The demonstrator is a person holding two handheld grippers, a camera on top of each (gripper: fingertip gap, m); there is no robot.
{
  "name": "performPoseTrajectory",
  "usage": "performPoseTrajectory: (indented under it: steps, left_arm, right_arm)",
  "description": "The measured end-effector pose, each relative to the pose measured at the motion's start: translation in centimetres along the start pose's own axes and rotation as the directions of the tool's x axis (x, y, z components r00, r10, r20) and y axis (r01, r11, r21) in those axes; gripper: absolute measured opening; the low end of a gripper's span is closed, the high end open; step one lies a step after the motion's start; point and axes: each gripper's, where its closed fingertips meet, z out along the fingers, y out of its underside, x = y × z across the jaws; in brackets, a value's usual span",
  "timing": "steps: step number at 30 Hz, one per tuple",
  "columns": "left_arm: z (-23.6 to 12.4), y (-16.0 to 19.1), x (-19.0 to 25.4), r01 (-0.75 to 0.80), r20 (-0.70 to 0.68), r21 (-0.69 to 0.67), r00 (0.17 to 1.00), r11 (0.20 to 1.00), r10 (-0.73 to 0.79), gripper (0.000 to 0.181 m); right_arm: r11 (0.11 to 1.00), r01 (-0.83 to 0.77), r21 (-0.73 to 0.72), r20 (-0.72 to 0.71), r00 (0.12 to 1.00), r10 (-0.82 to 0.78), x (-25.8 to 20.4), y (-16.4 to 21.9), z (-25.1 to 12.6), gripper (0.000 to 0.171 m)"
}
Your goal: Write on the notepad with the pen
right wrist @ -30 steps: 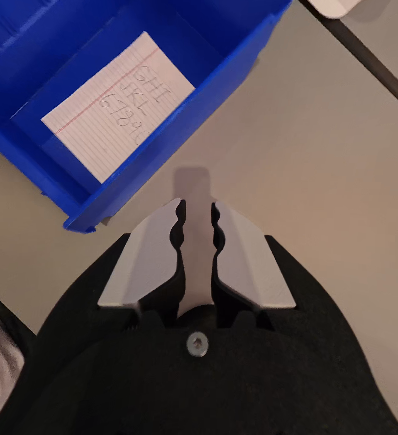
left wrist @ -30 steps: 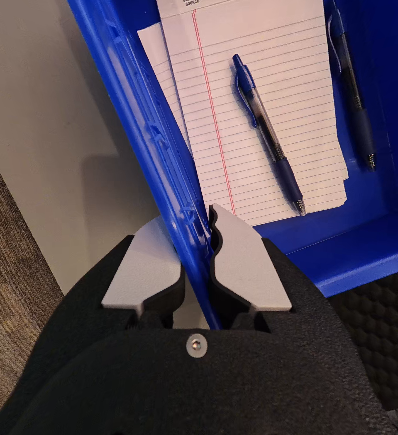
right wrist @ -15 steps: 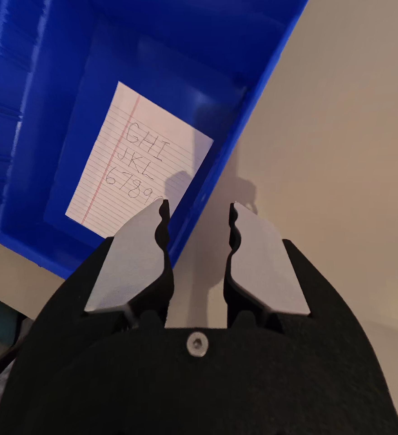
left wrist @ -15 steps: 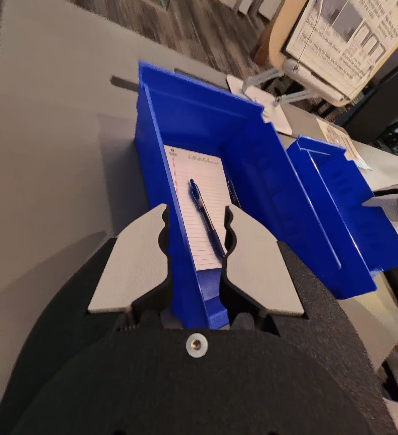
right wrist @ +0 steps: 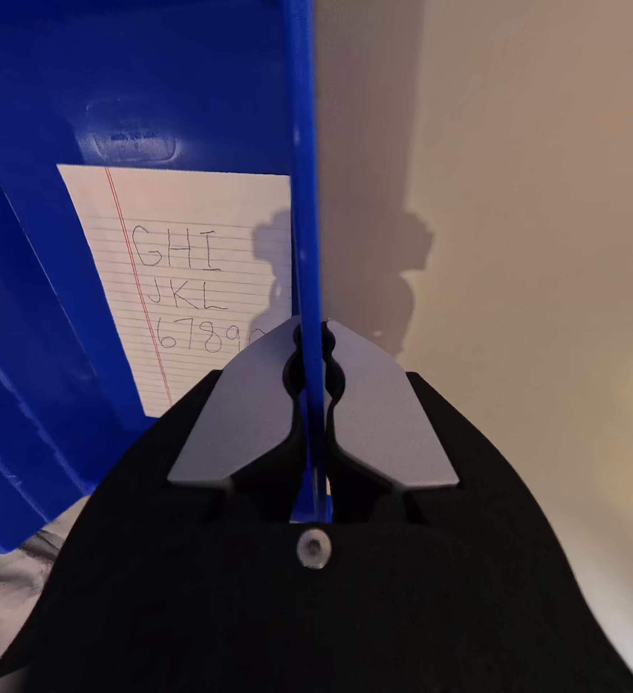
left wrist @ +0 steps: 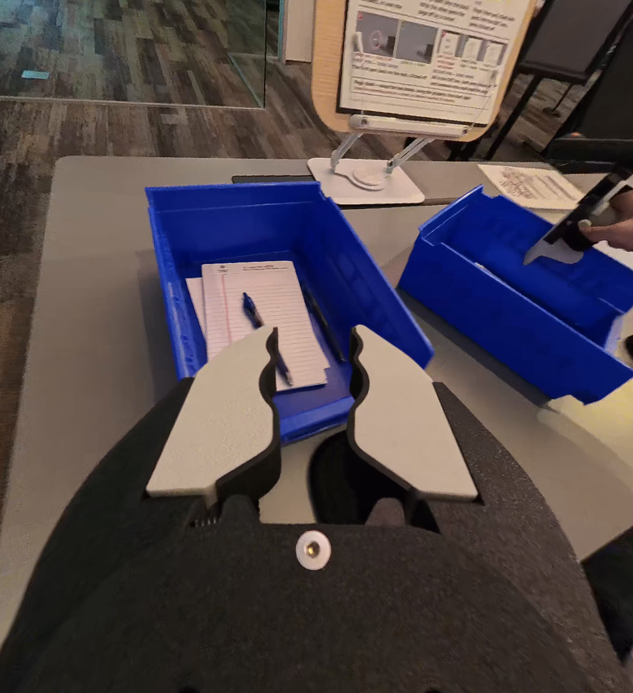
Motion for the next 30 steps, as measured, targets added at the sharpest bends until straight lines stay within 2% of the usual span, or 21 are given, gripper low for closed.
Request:
performPoseTrajectory:
  steps: [4, 17, 24, 30]
  left_arm:
    - [-0.8, 0.6, 2.0, 0.064, -0.095, 0.016, 0.994, 0.998, -0.062, 0.036]
    - [-2.9, 2.0, 1.4, 0.062, -0.043, -0.015, 0.997, 0.998, -0.062, 0.035]
    - [-2.4, 2.2, 2.1, 0.073, -0.044, -0.029, 0.996, 0.997, -0.074, 0.035]
    - [-1.5, 1.9, 3.0, 0.076, -0.055, -0.038, 0.995, 0.996, -0.078, 0.034]
  right_arm:
    - [0.998, -0.055, 0.005, -0.002, 0.998, 0.055, 4.4, 1.2, -0.7, 0.005]
    - [0.917, -0.387, 0.093, -0.009, 0.921, 0.39, 21.6, 8.2, -3.8, 0.006]
    - [0.909, -0.4, 0.116, -0.019, 0.914, 0.405, 26.3, 11.4, -4.6, 0.005]
    - [0.92, -0.369, 0.131, -0.013, 0.927, 0.374, 27.4, 12.3, -4.9, 0.005]
